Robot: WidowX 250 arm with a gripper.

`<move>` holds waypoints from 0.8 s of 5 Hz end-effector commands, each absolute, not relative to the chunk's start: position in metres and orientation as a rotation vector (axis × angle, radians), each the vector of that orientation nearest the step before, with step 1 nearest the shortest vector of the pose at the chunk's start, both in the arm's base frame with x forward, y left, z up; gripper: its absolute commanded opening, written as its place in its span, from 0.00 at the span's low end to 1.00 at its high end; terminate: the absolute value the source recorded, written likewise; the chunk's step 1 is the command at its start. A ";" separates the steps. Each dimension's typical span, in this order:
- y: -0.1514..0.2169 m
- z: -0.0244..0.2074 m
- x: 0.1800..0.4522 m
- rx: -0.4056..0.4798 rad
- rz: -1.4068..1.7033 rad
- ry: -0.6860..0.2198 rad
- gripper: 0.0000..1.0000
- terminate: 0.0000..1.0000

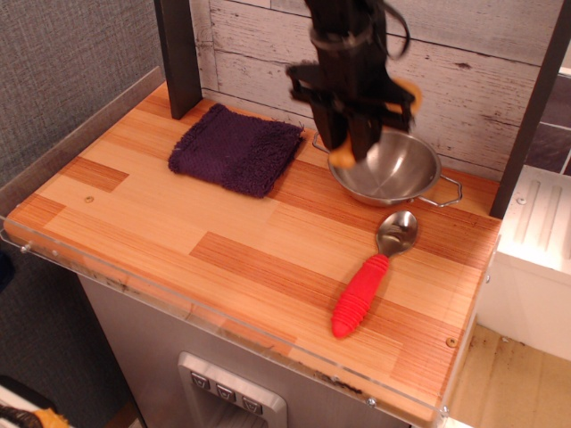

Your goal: Put the chicken leg on the towel.

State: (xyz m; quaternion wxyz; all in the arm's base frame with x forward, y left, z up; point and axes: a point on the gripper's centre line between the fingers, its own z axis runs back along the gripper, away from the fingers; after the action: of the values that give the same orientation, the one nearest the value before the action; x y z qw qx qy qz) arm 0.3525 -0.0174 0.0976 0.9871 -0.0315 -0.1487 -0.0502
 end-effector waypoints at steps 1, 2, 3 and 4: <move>0.056 0.128 0.337 0.008 0.031 -0.348 0.00 0.00; 0.089 0.120 0.327 0.034 0.095 -0.318 0.00 0.00; 0.105 0.104 0.327 0.029 0.129 -0.282 0.00 0.00; 0.110 0.088 0.334 0.018 0.130 -0.242 0.00 0.00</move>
State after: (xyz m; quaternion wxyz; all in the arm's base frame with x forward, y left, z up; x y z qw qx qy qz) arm 0.3342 0.1059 0.0698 0.9934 0.0016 -0.0968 0.0621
